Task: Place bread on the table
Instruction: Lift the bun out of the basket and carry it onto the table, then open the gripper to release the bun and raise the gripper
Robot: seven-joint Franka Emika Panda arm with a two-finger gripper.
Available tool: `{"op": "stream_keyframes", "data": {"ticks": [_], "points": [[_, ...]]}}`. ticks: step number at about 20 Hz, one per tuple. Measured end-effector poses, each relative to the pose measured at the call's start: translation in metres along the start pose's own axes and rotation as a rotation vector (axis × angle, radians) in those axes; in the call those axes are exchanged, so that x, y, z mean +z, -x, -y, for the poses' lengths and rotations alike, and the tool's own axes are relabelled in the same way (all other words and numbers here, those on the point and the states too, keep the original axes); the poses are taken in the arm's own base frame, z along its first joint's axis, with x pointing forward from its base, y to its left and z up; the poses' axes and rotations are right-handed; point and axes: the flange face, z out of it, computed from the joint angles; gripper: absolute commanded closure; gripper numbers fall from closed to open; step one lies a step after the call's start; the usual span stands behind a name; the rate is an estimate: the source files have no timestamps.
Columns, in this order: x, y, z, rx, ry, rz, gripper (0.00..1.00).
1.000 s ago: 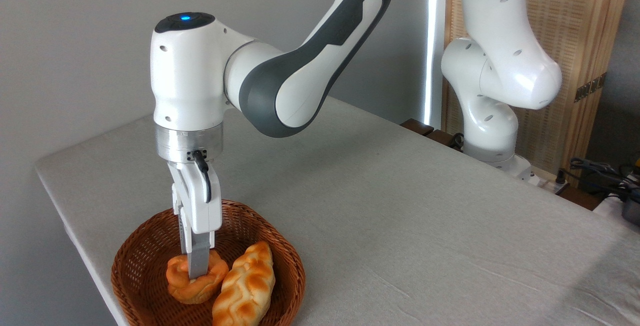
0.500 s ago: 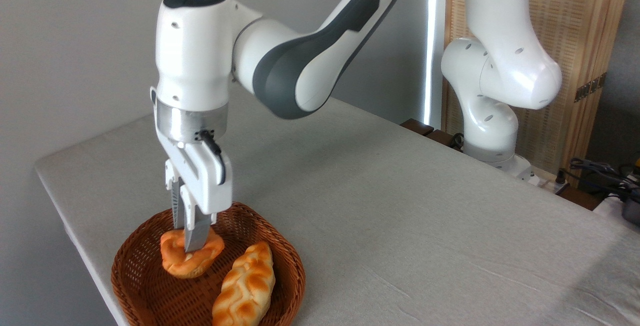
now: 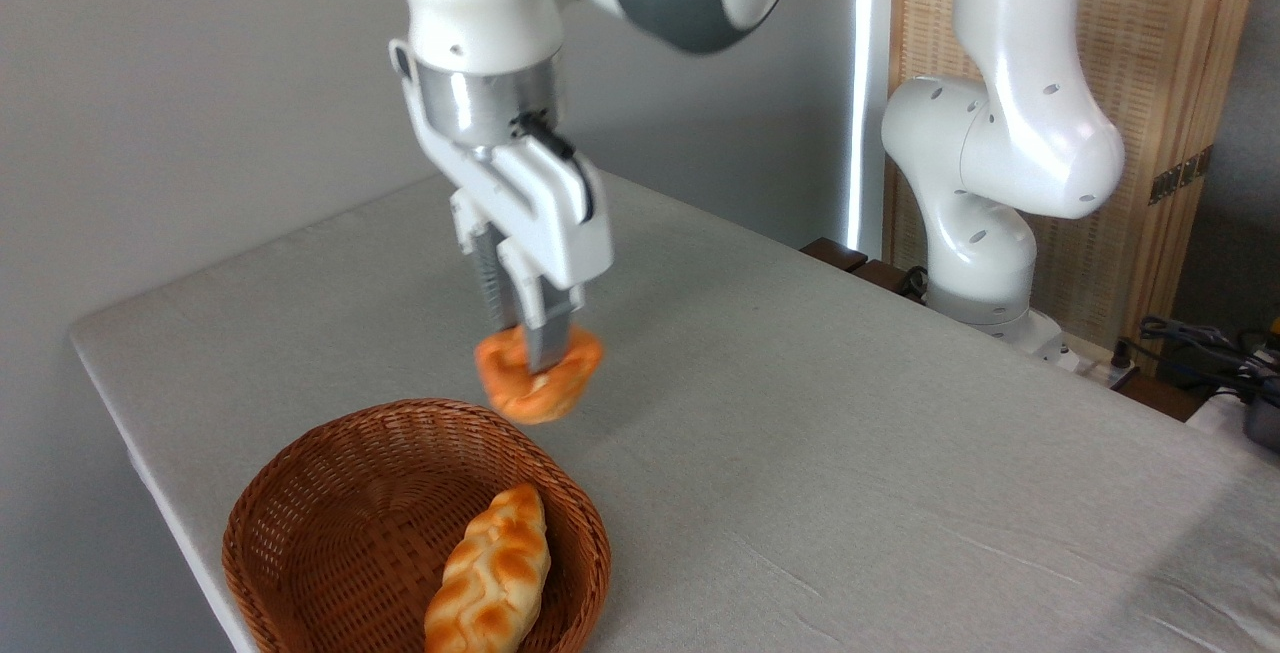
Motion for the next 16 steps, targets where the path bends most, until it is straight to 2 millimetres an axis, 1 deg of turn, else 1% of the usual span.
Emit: {"op": "stream_keyframes", "data": {"ticks": [1, 2, 3, 6, 7, 8, 9, 10, 11, 12, 13, 14, 16], "points": [[0.0, 0.006, -0.007, 0.009, 0.008, 0.038, 0.51], [0.004, 0.009, -0.013, 0.02, 0.011, 0.068, 0.51], [0.015, 0.008, -0.021, 0.04, 0.012, 0.104, 0.51], [0.057, -0.008, -0.05, 0.114, 0.04, 0.201, 0.51], [0.07, -0.012, -0.059, 0.135, 0.053, 0.223, 0.47], [0.081, -0.017, -0.067, 0.155, 0.063, 0.241, 0.35], [0.092, -0.02, -0.075, 0.172, 0.071, 0.255, 0.28], [0.102, -0.021, -0.081, 0.185, 0.077, 0.266, 0.26], [0.111, -0.023, -0.087, 0.197, 0.082, 0.274, 0.18], [0.119, -0.025, -0.092, 0.208, 0.086, 0.282, 0.15], [0.123, -0.026, -0.096, 0.217, 0.087, 0.286, 0.06], [0.126, -0.027, -0.098, 0.222, 0.087, 0.287, 0.0], [0.127, -0.028, -0.098, 0.224, 0.086, 0.287, 0.0]]}}
